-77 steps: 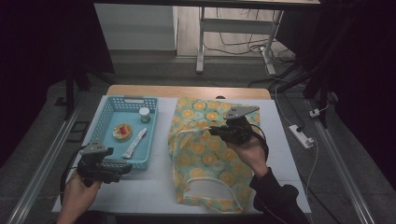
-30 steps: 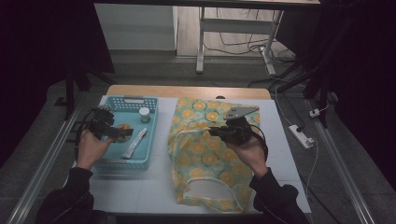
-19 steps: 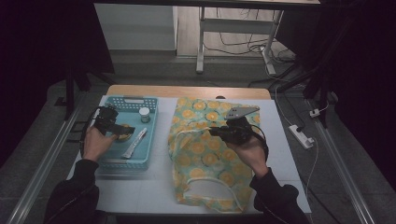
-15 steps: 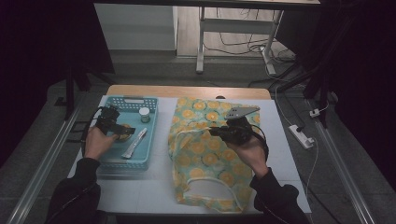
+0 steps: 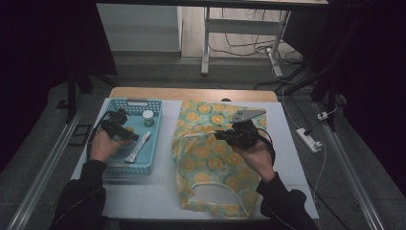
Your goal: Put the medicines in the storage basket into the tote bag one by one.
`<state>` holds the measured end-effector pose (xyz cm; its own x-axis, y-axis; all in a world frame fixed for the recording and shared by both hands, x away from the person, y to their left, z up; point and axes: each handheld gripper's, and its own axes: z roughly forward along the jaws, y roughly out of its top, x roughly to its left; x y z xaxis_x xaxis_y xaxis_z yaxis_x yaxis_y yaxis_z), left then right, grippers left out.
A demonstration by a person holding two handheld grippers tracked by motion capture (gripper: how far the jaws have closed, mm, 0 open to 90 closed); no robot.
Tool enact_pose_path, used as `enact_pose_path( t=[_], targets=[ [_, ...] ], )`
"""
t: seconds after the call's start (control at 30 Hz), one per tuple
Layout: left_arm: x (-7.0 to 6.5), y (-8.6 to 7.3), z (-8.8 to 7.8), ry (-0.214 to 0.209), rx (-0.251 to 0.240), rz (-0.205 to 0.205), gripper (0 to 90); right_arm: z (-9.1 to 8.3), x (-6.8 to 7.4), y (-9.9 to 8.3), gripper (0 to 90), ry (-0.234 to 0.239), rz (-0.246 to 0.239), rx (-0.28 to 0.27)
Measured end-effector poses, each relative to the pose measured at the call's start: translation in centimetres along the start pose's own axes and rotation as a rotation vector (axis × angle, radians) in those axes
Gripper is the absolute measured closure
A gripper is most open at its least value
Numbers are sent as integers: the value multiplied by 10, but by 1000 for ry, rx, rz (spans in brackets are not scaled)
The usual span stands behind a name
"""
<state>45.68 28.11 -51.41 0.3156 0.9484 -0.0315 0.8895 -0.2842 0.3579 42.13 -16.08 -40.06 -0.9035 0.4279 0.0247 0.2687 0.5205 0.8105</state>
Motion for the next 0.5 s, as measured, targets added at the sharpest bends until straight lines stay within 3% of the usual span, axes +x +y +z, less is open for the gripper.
enact_pose_path(
  t=[0.2, 0.37, 0.5],
  targets=[
    [1, -1, 1, 6, 31, -13, 193, 0, 0, 0, 900, 0, 0, 0],
    [1, -1, 0, 0, 32, -32, 200, 1, 0, 0, 900, -1, 0, 2],
    [3, -3, -4, -14, 5, -54, 202, 1, 0, 0, 900, -2, 2, 1]
  ],
)
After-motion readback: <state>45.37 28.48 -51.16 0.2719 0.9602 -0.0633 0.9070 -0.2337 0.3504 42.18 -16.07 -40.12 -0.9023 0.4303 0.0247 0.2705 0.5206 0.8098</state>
